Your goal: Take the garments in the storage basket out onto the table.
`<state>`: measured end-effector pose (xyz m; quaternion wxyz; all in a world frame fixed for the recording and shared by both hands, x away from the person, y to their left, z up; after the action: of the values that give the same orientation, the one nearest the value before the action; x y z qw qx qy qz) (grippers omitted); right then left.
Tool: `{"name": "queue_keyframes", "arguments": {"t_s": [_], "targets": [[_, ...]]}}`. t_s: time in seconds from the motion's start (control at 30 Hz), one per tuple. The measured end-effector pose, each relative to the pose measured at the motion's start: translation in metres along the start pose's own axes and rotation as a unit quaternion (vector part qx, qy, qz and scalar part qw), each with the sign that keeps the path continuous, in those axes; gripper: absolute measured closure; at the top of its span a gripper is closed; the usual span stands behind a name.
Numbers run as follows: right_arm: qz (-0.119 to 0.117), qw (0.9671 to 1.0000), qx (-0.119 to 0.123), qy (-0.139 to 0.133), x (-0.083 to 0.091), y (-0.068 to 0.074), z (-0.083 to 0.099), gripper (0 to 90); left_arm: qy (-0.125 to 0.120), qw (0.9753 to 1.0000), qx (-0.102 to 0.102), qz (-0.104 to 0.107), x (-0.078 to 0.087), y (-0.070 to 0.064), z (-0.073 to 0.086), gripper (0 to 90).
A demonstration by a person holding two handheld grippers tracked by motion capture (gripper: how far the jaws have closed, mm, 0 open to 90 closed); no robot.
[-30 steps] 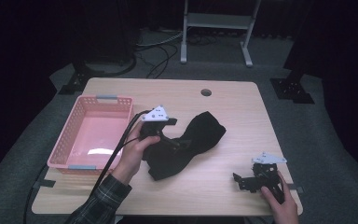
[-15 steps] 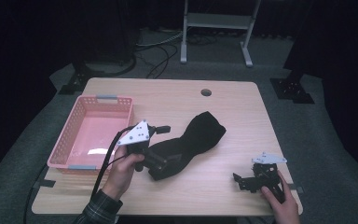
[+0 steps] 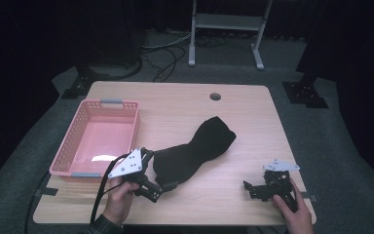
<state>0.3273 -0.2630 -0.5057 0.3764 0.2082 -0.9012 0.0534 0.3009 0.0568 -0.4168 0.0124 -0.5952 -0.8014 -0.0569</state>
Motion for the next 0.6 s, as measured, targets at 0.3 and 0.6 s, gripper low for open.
{"name": "queue_keyframes", "arguments": {"t_s": [0.3, 0.6], "targets": [[0.000, 1.0000, 0.000, 0.000, 0.000, 0.000, 0.000, 0.0, -0.008, 0.9996, -0.004, 0.026, 0.001, -0.017, 0.017, 0.0], [0.000, 1.0000, 0.000, 0.000, 0.000, 0.000, 0.000, 0.0, -0.035, 0.9987, 0.012, 0.035, 0.003, -0.018, 0.024, 0.0]]}}
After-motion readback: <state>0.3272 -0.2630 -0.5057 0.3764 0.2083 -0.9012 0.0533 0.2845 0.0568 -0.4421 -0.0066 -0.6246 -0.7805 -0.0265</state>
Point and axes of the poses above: each handheld gripper's, and its own axes: x roughly backward along the jaws, z roughly out of its underside, y roughly to its left, the point moved 8 cm from there along -x, roughly forward along the jaws, and after that the axes turned 4 degrees about -x, right-handed, at the moved point
